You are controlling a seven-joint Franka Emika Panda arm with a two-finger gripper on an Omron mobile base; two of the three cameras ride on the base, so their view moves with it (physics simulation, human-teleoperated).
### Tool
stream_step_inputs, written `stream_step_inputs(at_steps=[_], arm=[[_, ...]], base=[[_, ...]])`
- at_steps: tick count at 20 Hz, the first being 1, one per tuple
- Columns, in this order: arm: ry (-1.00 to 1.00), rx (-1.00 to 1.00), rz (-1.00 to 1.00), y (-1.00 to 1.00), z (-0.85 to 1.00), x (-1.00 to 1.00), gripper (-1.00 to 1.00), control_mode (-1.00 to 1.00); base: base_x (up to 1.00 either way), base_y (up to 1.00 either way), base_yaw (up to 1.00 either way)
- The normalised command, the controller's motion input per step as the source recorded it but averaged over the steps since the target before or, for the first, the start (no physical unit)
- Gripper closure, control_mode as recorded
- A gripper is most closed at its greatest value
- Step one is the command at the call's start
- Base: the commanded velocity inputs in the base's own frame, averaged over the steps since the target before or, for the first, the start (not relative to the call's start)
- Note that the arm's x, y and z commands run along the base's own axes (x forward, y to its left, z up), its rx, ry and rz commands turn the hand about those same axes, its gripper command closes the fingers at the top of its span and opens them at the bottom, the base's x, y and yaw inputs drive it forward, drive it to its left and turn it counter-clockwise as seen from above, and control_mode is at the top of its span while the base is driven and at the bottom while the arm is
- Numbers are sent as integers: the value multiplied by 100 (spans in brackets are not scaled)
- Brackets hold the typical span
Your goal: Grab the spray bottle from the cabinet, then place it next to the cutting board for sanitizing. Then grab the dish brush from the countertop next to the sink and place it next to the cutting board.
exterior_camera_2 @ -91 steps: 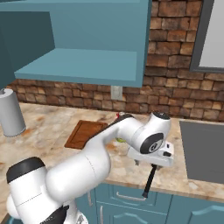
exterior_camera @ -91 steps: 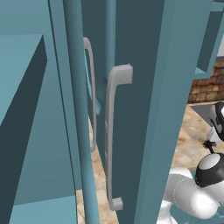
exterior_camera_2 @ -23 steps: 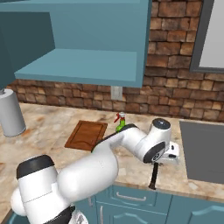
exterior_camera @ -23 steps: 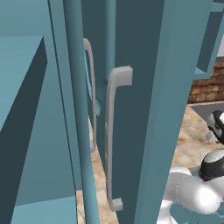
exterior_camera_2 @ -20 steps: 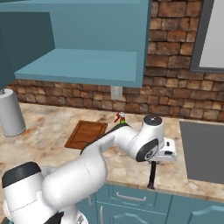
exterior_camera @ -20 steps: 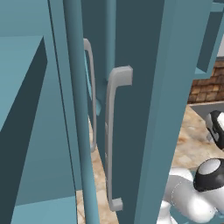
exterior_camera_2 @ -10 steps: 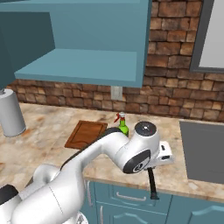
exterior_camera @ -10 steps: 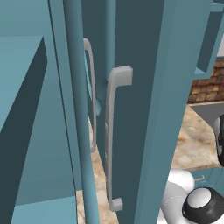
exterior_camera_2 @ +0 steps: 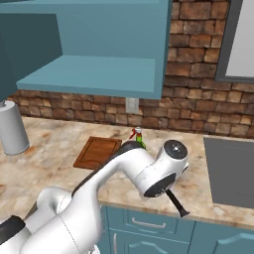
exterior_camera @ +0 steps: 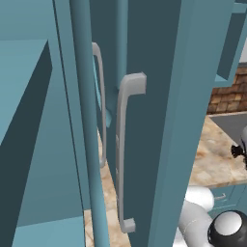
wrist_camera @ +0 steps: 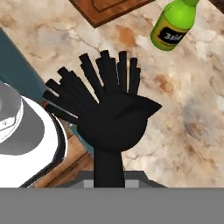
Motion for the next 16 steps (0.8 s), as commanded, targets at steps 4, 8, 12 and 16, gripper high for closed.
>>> stream_step_inputs(at_steps=[4, 8, 12, 16], arm=[[-22, -2, 50, 70, 0, 0, 100, -100], [-15, -8, 41, 88, 0, 0, 100, -100], [-9, -11, 29, 98, 1, 0, 100, -100], [-2, -11, 11, 89, 1, 0, 100, -100]], base=[[0, 0, 0], [0, 0, 0], [0, 0, 0], [0, 0, 0]])
